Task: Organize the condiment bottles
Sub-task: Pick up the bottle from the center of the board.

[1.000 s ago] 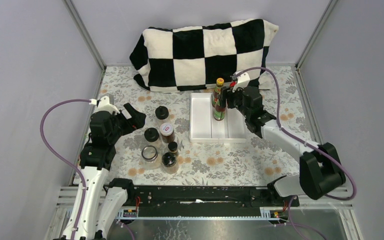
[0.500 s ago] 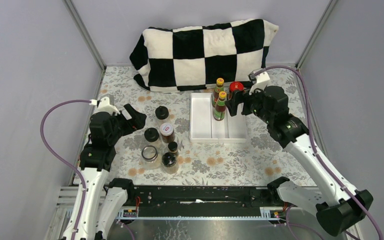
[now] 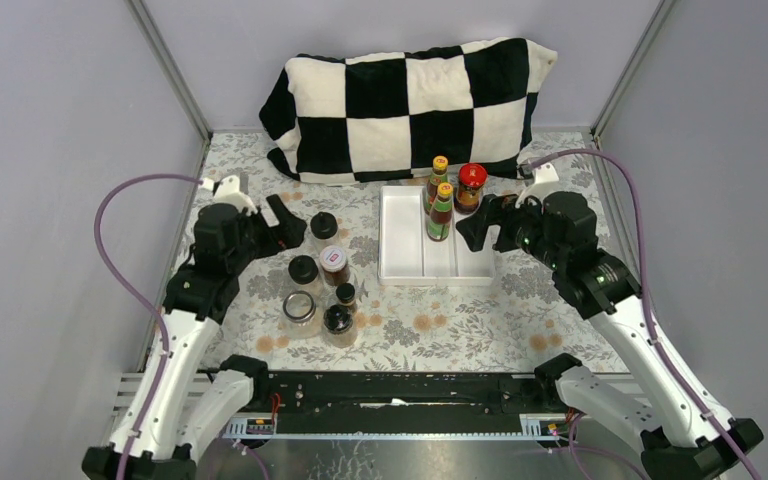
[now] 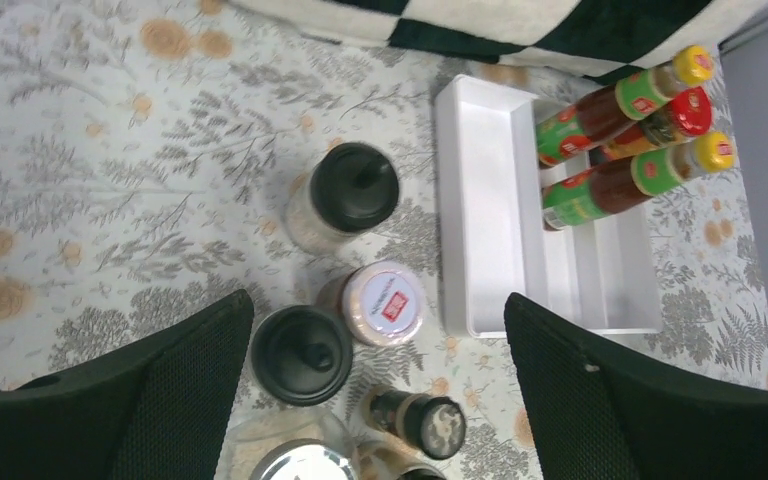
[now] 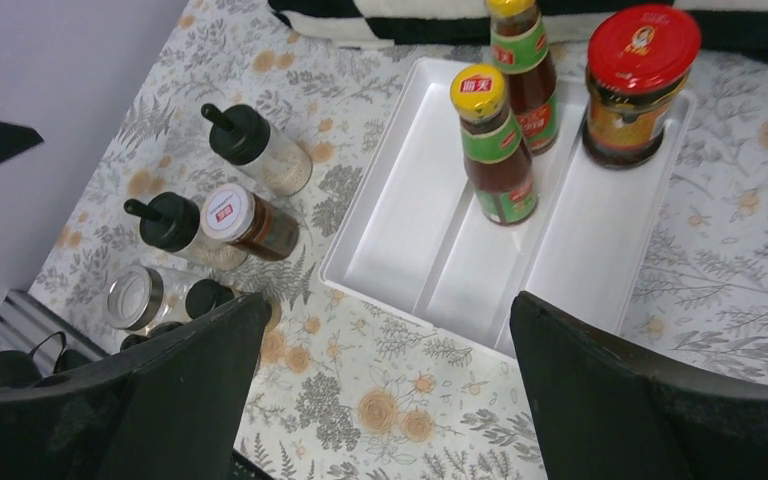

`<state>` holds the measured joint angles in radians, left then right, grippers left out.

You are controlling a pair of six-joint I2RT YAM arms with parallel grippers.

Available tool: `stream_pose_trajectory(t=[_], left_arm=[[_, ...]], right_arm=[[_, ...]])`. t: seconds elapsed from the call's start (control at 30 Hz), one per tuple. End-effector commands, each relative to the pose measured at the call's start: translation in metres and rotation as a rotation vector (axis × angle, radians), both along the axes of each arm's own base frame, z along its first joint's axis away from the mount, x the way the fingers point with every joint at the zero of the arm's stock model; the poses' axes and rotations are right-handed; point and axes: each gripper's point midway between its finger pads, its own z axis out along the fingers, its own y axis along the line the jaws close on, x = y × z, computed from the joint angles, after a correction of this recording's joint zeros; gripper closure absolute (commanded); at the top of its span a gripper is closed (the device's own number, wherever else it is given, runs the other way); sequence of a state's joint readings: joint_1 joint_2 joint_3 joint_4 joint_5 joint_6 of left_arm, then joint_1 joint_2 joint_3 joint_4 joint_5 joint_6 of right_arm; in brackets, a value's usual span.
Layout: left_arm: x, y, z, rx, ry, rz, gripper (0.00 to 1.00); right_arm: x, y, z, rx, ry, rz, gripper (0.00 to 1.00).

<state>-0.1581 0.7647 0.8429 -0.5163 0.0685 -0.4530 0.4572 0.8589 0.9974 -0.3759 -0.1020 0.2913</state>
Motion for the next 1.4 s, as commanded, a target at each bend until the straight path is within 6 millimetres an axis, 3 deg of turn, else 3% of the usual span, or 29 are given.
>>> stream_pose_trajectory(t=[0.0,0.1,0.2,0.6,1.37], left_arm=[[0.015,-0.011,0.045,0.068,-0.073,0.028,0.01],[0.026,-0.030,0.053,0.109,-0.065,0.011,0.01],[0.037,-0.042,0.047,0.168,-0.036,0.020,0.01],[0.074,-0.026,-0.026,0.350,0.105,0.174,0.01],[0.091,-0.054,-0.108,0.343,0.240,0.100,0.01]], right_arm=[[-0.004,0.014,-0.017,0.032,0.085,0.053,0.00],[-0.005,0.019,-0.018,0.040,0.094,0.075,0.00],[-0.007,0.018,-0.018,0.034,0.093,0.078,0.00],[-0.026,0.012,-0.026,0.059,0.100,0.087,0.00],[-0.037,0.018,-0.060,0.103,0.168,0.108,0.00]])
